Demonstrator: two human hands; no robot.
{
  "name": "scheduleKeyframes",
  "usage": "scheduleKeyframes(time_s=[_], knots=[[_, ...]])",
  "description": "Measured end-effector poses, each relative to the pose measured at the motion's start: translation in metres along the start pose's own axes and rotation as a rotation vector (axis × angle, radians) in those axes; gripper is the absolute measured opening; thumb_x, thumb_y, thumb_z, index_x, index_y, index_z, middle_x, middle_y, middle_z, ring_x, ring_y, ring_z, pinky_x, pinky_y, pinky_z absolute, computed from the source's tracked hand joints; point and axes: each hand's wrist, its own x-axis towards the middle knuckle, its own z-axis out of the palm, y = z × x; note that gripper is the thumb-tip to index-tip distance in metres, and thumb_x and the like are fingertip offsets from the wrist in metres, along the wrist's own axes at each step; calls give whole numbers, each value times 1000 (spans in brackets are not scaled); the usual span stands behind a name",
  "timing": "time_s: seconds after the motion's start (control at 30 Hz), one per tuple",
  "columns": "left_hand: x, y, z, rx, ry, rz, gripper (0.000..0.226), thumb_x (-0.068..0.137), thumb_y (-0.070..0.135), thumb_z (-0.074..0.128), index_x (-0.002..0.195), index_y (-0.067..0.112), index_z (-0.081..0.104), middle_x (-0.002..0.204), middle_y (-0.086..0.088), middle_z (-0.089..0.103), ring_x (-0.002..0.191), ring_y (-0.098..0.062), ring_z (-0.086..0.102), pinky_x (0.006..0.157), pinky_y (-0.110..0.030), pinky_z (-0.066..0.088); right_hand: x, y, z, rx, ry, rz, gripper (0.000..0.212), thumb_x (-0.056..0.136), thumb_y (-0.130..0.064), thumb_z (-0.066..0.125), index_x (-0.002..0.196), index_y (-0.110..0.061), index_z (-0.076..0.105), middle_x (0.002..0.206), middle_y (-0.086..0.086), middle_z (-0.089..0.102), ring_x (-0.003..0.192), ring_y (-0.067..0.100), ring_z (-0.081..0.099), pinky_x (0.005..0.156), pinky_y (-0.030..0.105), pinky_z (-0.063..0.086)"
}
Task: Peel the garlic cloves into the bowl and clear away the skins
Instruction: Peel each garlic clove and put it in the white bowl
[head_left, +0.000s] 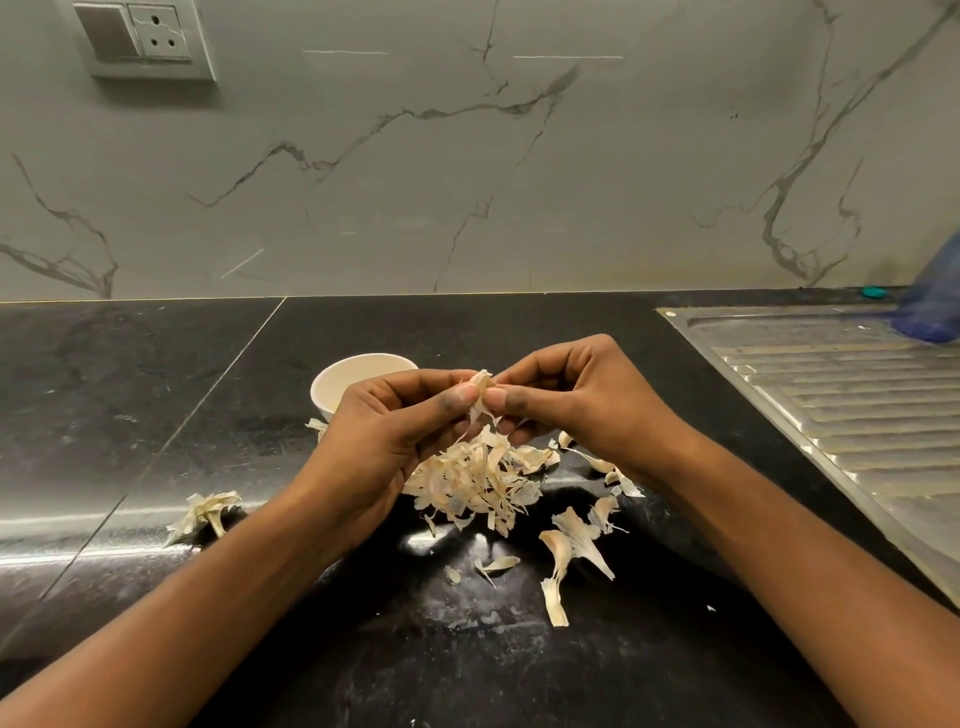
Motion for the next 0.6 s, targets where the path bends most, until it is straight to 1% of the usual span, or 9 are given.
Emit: scheduleKeyframes(time_s=[0.1, 0.23, 0.4, 0.53, 0.6], knots=[[0, 1, 2, -19, 2, -1, 30, 83, 11, 71, 111, 1, 77, 112, -22, 77, 97, -28, 76, 91, -36, 63, 0, 0, 1, 62, 3, 1, 19, 93, -12, 77, 108, 0, 79, 95, 19, 80, 83, 30, 78, 74, 34, 66], [-1, 1, 4, -80, -41, -3, 34, 87, 10, 68, 117, -4, 72, 111, -24, 76, 93, -27, 77, 79, -28, 65, 0, 0, 3, 177, 25, 29, 22, 90, -10, 77, 107, 4, 79, 95, 25, 78, 79, 29, 76, 69, 30, 64], [-1, 2, 6, -175, -86, -23, 34, 87, 11, 65, 117, -5, 71, 104, -26, 75, 84, -24, 77, 74, -26, 65, 1, 0, 6, 310, 10, 98, 19, 92, -7, 74, 107, 4, 78, 88, 18, 77, 73, 22, 74, 66, 27, 63], [0, 1, 5, -198, -109, -29, 35, 89, 10, 63, 120, -6, 69, 109, -25, 75, 87, -24, 76, 73, -25, 65, 1, -2, 7, 376, -23, 136, 19, 92, -9, 73, 107, 1, 79, 87, 16, 77, 73, 19, 74, 68, 27, 64], [1, 1, 5, -159, -92, -13, 34, 89, 12, 65, 119, -4, 70, 112, -24, 75, 91, -26, 76, 75, -27, 65, 1, -3, 7, 341, -10, 133, 22, 90, -11, 75, 107, 1, 79, 92, 18, 78, 76, 22, 75, 68, 27, 65]])
